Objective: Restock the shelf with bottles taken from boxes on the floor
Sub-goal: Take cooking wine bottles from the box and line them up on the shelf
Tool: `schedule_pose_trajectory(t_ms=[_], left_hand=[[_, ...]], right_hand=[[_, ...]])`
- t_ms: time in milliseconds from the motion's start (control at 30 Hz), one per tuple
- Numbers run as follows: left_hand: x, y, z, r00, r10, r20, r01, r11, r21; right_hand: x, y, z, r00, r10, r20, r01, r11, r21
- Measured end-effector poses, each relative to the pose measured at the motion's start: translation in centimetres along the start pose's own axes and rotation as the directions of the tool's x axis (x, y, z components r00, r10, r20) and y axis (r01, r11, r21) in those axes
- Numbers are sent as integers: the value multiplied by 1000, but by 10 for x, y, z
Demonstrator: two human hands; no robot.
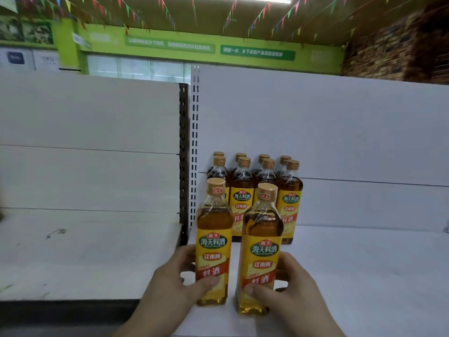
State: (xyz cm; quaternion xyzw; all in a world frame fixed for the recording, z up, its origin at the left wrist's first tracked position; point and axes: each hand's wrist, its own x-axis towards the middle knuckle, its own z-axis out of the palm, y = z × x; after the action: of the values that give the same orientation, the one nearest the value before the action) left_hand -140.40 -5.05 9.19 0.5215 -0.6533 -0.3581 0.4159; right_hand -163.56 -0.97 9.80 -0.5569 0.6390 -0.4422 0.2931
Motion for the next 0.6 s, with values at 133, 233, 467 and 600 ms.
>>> schedule_pose_trajectory(t_ms=[133,233,467,600], left_hand=[[1,-3,4,1000,-12,-20,12,1000,-7],[2,-3,6,1000,-8,-22,8,1000,-4],[16,-10,13,999,9,-47,-10,1000,-12],[26,-12,17,998,20,-55,-20,1000,-16]], right_hand=[[1,2,2,1000,-18,-12,18,1000,-13],[4,2,3,999,-36,-17,35,999,-13],[17,1,9,998,-62,-25,62,998,-30],[27,3,13,996,-77,-47,75,996,-42]])
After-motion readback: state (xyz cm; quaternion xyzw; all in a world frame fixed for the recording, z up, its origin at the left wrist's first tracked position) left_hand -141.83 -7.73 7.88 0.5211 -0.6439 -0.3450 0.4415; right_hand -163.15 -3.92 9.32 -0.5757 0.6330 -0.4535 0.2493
